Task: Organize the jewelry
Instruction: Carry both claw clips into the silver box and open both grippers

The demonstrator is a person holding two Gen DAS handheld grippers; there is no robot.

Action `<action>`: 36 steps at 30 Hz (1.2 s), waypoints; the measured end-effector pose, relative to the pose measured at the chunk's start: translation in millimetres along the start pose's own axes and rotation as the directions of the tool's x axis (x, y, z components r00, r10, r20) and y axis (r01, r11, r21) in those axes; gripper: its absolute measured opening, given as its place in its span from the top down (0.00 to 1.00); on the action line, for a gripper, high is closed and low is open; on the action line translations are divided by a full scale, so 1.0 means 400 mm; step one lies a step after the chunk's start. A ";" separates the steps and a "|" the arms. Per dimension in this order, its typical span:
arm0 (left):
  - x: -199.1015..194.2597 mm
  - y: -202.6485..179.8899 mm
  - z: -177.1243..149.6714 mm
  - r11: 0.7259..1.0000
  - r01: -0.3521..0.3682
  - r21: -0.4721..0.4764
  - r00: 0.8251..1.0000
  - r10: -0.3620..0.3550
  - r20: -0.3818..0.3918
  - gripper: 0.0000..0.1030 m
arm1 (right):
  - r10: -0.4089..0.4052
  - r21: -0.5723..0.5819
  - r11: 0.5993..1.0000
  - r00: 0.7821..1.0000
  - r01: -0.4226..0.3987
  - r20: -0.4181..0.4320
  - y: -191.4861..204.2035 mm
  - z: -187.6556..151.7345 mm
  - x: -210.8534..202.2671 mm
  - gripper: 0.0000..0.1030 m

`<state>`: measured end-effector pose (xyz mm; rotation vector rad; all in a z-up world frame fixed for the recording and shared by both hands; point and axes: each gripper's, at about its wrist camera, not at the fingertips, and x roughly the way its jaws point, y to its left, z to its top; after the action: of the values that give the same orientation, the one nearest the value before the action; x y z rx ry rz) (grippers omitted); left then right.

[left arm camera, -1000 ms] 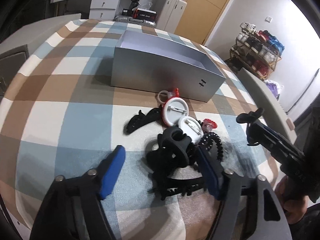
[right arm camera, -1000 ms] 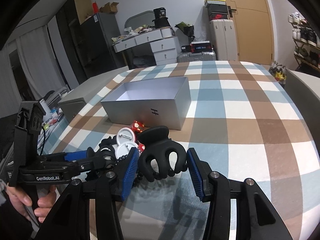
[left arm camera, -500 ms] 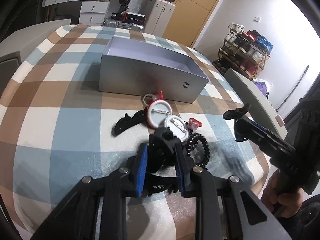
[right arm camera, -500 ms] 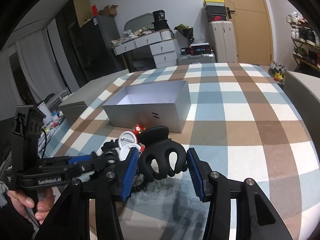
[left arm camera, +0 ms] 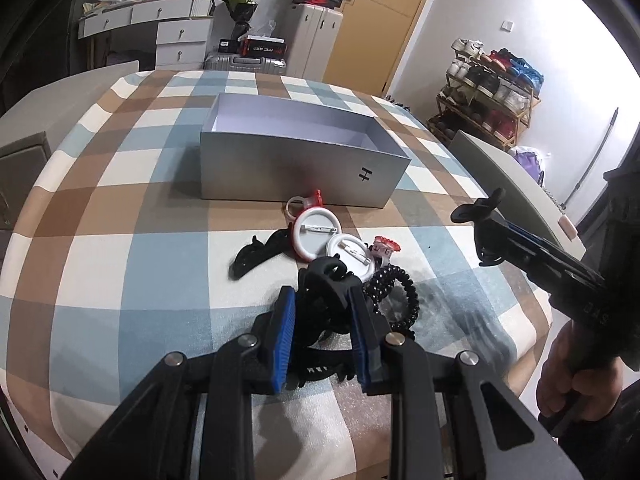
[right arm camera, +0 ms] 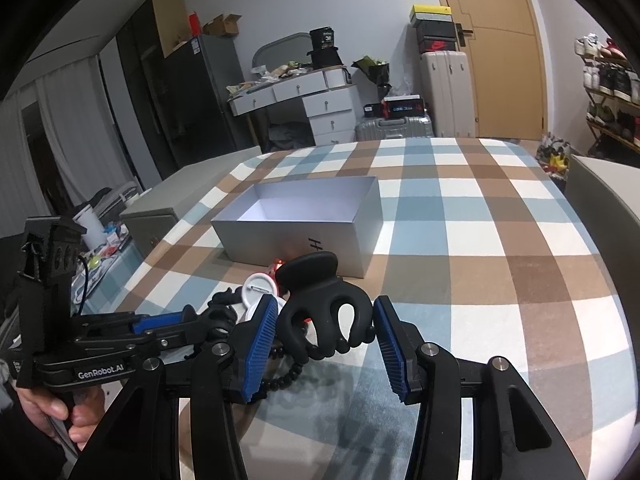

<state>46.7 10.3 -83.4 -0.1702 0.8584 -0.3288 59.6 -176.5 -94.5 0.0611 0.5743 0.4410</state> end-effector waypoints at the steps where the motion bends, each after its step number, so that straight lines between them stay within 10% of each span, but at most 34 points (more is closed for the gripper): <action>1: -0.003 -0.001 0.002 1.000 0.003 0.004 1.000 -0.003 0.004 0.80 | 0.004 0.005 1.000 1.000 -0.004 0.000 -0.001 0.001 0.000 0.53; 21: -0.040 0.064 0.239 0.997 0.061 -0.037 0.978 -0.052 0.202 0.80 | 0.236 0.052 0.970 0.971 -0.238 0.043 -0.011 0.218 0.075 0.53; 36: 0.107 0.096 0.282 0.996 0.078 -0.047 0.995 -0.075 0.068 0.80 | 0.205 0.025 0.979 0.966 -0.204 -0.160 -0.012 0.254 0.333 0.53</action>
<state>167.1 33.2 -52.1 -0.2589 0.7963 -0.3717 216.0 -118.3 -78.0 0.0940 0.7330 0.6490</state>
